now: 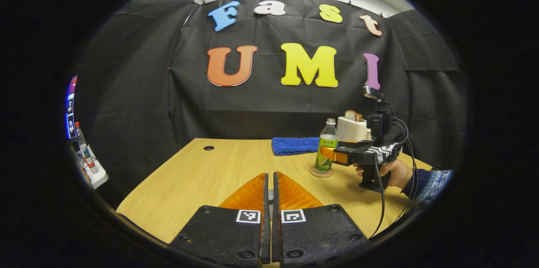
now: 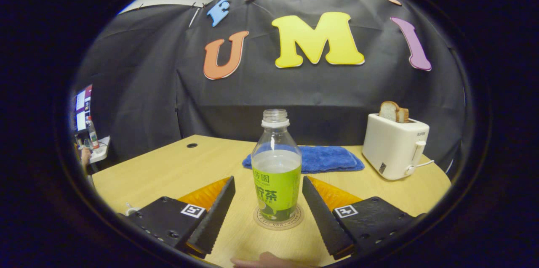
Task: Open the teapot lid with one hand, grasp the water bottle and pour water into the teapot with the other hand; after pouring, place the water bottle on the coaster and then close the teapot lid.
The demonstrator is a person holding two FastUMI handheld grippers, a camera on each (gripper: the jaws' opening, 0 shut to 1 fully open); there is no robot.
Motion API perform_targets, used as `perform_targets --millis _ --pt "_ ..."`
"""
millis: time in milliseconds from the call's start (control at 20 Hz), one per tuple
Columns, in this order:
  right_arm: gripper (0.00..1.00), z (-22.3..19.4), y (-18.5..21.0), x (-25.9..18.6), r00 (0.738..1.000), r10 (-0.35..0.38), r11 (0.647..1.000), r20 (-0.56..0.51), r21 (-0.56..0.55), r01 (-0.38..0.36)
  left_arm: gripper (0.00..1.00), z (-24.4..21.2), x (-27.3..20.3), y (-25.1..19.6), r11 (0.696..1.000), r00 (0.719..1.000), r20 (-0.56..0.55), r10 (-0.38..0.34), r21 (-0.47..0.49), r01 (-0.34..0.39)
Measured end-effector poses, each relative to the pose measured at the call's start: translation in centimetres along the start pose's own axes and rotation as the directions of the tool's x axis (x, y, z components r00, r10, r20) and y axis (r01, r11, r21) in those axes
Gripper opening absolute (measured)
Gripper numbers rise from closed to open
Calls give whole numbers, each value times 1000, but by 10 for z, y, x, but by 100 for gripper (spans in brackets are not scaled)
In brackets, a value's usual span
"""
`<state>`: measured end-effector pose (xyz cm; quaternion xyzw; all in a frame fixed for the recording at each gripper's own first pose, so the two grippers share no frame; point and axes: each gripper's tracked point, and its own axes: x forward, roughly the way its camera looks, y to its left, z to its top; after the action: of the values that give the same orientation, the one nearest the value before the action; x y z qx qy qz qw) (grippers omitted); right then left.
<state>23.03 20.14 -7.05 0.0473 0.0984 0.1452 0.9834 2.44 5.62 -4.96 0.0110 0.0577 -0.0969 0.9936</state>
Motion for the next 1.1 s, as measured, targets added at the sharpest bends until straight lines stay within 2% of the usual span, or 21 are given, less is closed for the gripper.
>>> perform_targets --millis 300,500,650,750,850,1100 --pt "95 22 -19 -70 994 -32 999 100 -14 34 4 -3 12 -14 1000 1000 1 -26 -4 26" --pt "96 24 -41 -135 985 -87 995 146 -36 93 5 -8 23 -27 997 998 14 -68 -31 69" --pt "95 33 -59 -194 967 -145 984 209 -74 163 5 -17 35 -33 995 997 2 -81 -51 81" --pt "95 39 -81 -227 944 -224 965 241 -79 249 5 -26 44 -37 996 997 -5 -83 -45 82" --pt "95 39 -95 -251 931 -272 951 243 -83 299 5 -36 52 -43 996 996 -15 -84 -37 83" --pt "96 46 -111 -281 921 -253 953 296 -90 291 4 -59 73 -51 998 999 -23 -49 33 50"
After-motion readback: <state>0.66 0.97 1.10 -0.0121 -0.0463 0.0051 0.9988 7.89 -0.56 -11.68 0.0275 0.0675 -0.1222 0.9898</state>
